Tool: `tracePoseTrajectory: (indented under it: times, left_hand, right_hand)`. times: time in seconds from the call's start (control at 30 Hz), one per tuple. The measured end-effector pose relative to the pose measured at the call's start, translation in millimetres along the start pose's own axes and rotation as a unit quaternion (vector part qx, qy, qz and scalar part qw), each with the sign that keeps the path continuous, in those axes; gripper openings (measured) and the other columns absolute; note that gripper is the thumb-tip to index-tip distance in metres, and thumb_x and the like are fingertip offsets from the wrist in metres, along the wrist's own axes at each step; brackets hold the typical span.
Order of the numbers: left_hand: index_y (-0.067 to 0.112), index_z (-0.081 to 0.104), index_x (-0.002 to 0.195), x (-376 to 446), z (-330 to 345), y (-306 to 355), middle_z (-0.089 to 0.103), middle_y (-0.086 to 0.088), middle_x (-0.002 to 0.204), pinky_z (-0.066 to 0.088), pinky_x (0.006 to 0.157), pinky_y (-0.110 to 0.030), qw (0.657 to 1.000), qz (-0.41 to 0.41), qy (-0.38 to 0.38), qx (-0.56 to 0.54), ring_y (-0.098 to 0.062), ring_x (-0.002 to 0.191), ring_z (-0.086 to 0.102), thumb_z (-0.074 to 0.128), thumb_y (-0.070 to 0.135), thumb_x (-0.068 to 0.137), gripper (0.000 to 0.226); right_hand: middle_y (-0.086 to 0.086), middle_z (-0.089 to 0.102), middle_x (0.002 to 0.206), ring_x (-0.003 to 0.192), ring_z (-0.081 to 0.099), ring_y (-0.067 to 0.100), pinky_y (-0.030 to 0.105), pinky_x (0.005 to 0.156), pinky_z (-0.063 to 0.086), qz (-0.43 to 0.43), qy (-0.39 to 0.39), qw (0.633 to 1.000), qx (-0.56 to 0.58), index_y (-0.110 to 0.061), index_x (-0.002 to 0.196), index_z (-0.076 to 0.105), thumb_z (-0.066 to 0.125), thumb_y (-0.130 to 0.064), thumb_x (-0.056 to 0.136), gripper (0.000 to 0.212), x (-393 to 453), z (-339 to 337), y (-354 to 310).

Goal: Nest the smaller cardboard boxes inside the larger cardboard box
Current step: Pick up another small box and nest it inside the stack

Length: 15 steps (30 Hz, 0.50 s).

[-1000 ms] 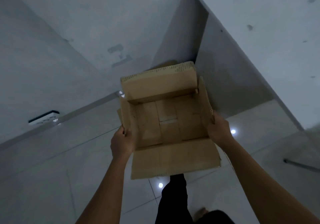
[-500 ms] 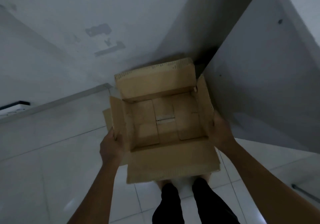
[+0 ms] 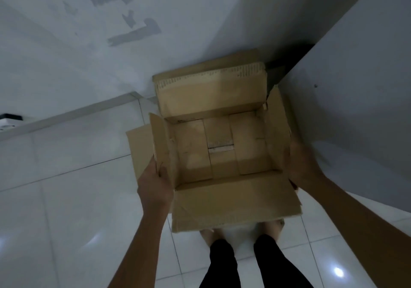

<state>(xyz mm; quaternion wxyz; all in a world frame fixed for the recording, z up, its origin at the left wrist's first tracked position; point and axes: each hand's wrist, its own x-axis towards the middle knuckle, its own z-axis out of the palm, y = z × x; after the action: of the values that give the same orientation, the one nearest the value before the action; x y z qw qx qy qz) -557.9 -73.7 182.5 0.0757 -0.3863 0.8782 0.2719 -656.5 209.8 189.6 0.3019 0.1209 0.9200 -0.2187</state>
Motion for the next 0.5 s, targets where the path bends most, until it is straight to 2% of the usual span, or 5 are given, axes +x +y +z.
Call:
tracePoseTrajectory:
  times: [0.1, 0.2, 0.3, 0.4, 0.5]
  left_hand:
    - [0.015, 0.056, 0.134, 0.8, 0.1, -1.5, 0.069, -0.013, 0.112, 0.046, 0.077, -0.035, 1.0, 0.013, -0.013, 0.001, -0.032, 0.095, 0.064, 0.047, 0.018, 0.1, 0.035]
    - [0.012, 0.057, 0.131, 3.7, -1.0, -2.0, 0.069, -0.012, 0.102, 0.045, 0.071, -0.034, 1.0, 0.017, -0.024, 0.002, -0.028, 0.084, 0.062, 0.045, 0.019, 0.101, 0.033]
    - [0.009, 0.053, 0.135, 11.6, 0.5, -1.1, 0.069, -0.013, 0.109, 0.041, 0.072, -0.03, 0.998, 0.013, -0.052, 0.019, -0.033, 0.09, 0.063, 0.045, 0.019, 0.101, 0.036]
    - [0.007, 0.05, 0.138, 21.2, 11.8, 0.6, 0.064, -0.011, 0.128, 0.049, 0.085, -0.035, 0.992, -0.009, -0.127, 0.007, -0.031, 0.107, 0.061, 0.044, 0.015, 0.1, 0.04]
    - [0.014, 0.051, 0.14, 19.4, 26.1, 1.3, 0.063, 0.002, 0.122, 0.045, 0.078, -0.027, 0.992, -0.023, -0.123, -0.023, -0.012, 0.093, 0.056, 0.044, 0.009, 0.098, 0.043]
  right_hand:
    - [0.032, 0.059, 0.112, 0.104, 0.058, 0.042, 0.045, 0.09, 0.045, 0.002, 0.01, 1.0, -0.027, 0.011, 0.115, 0.053, 0.039, -0.003, 0.099, 0.025, 6.0, -2.9, 0.8]
    - [0.029, 0.058, 0.113, 0.105, 0.058, 0.04, 0.046, 0.092, 0.049, -0.01, 0.021, 0.999, -0.037, 0.008, 0.12, 0.05, 0.041, -0.003, 0.098, 0.026, 8.1, -4.3, -2.7]
    - [0.029, 0.055, 0.124, 0.113, 0.055, 0.04, 0.045, 0.098, 0.046, 0.004, -0.015, 0.998, -0.053, 0.005, 0.131, 0.045, 0.041, -0.003, 0.099, 0.033, 11.3, 0.2, -5.4]
    - [0.028, 0.048, 0.137, 0.126, 0.048, 0.04, 0.044, 0.107, 0.038, 0.016, -0.034, 0.999, -0.029, 0.003, 0.139, 0.039, 0.04, -0.007, 0.1, 0.04, 13.2, 1.4, -3.3]
    - [0.021, 0.058, 0.104, 0.102, 0.053, 0.031, 0.032, 0.081, 0.043, 0.002, -0.02, 1.0, 0.005, 0.009, 0.128, 0.045, 0.041, -0.003, 0.099, 0.032, 10.3, 0.3, 11.5]
